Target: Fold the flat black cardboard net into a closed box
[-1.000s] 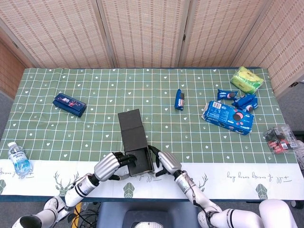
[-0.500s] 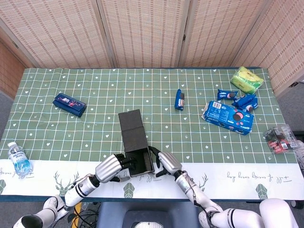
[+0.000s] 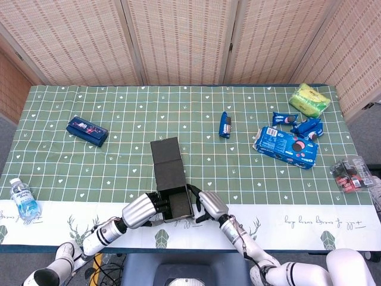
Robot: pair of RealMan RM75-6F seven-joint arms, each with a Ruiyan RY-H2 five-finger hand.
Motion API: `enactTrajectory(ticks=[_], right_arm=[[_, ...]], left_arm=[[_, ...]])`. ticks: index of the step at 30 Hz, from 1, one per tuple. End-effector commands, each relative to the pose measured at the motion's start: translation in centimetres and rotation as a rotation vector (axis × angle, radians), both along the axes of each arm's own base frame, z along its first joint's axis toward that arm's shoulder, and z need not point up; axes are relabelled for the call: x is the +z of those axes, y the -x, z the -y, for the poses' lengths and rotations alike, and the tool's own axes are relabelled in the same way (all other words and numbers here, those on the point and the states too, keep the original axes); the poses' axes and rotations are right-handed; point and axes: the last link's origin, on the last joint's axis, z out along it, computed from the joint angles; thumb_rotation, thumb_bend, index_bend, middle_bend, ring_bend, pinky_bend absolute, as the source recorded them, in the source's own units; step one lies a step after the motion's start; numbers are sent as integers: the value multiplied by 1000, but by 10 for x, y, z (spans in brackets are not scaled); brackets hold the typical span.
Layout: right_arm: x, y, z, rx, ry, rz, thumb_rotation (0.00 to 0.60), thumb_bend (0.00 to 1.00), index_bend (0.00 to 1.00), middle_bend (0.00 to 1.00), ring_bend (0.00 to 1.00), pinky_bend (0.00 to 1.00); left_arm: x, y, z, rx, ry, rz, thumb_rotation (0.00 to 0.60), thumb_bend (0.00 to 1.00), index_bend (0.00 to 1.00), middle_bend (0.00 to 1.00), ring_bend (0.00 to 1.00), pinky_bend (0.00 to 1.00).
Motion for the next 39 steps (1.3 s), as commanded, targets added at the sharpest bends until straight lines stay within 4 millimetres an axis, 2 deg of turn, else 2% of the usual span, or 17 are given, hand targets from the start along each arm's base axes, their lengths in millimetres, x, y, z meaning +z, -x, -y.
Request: enactTrajectory(ticks=[1,3,7,12,15,17,25,35,39], right_arm=[[0,0,0,-1,1,2,600,487,229,266,654,888],[0,-1,-1,-1,1,6,600,486,229,266,655,888],[0,-1,-3,-2,0,9,600,484,227,266,654,888],[0,-1,-4,-8,0,14,600,484,224,266,654,887],[0,-1,-4,-12,2,18,600,484,222,266,655,887],[0,-2,-4,-13,5,20,600,484,220,266,654,888],[-1,-4,-4,-28,18,40,600,484,207,254,654,887],[-2,-2,-4,-43,28,43,600,484,168,218,652,886],[-3,-2,-4,-44,33,43,600,484,151,200,649,884]], left_arm=[[-1,-1,0,-17,-8,-9,600,109,607,544,661,573],[-1,-2,0,-24,-13,-13,600,109,622,564,717,573],[0,-3,-1,-48,-33,-24,600,109,648,587,693,574],[0,-4,-2,-57,-39,-25,600,109,649,590,608,574],[1,-4,-2,-54,-39,-16,600,109,639,590,598,574],[3,-3,-2,-51,-44,-11,600,109,603,583,594,574],[12,2,-4,-16,-69,5,600,108,408,427,519,574],[26,9,-5,36,-87,33,600,109,301,318,453,574],[35,11,-7,46,-125,30,600,109,246,270,462,574]])
